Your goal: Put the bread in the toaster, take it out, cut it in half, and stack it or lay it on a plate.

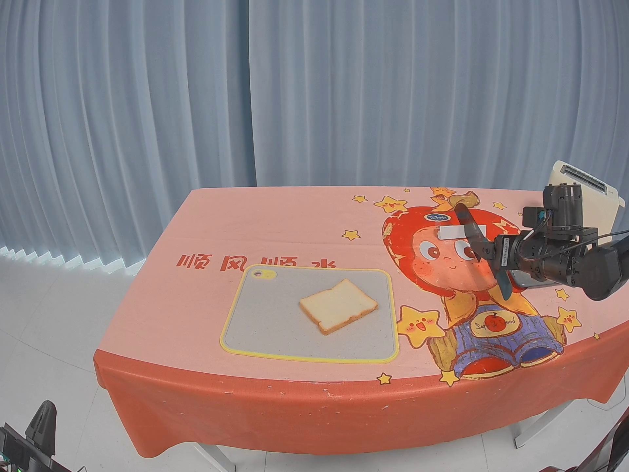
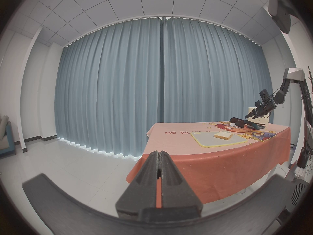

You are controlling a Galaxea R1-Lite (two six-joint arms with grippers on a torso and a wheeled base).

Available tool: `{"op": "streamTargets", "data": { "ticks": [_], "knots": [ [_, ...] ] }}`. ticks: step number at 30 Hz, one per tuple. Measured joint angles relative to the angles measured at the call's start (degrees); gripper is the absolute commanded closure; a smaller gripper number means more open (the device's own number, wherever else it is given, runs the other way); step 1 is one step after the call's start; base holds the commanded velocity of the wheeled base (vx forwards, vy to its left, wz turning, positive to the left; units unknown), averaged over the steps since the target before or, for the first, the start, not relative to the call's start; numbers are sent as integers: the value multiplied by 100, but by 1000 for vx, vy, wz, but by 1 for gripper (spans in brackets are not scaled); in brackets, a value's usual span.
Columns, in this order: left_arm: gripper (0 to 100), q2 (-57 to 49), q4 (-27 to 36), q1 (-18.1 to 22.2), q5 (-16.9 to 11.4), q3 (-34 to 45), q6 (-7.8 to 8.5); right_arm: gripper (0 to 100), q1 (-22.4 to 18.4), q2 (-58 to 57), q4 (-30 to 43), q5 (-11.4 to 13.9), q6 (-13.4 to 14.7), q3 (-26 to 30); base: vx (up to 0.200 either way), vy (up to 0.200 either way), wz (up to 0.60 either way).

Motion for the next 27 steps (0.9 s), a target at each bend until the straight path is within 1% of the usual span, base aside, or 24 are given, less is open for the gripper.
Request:
{"op": "streamTargets", "data": {
  "ticks": [16,27],
  "knots": [
    [100,0,2,0,0,0,0,0,-26,234,-34,0,-30,-9,0,0,0],
    [100,0,-2,0,0,0,0,0,-118,474,-50,0,-28,-100,0,0,0]
  ]
}}
